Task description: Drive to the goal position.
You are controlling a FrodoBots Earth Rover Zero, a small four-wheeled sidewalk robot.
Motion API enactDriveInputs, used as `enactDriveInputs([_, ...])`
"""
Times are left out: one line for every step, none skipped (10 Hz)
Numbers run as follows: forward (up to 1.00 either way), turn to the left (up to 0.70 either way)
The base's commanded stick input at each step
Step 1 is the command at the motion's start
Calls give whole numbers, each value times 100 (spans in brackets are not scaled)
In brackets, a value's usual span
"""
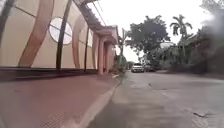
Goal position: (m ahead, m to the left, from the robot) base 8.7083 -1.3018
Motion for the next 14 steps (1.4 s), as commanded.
enactDriveInputs([70,-8])
enactDriveInputs([70,-22])
enactDriveInputs([70,-30])
enactDriveInputs([70,-35])
enactDriveInputs([70,-35])
enactDriveInputs([70,-35])
enactDriveInputs([70,-35])
enactDriveInputs([70,-35])
enactDriveInputs([70,-35])
enactDriveInputs([70,-31])
enactDriveInputs([70,-15])
enactDriveInputs([70,0])
enactDriveInputs([70,0])
enactDriveInputs([70,0])
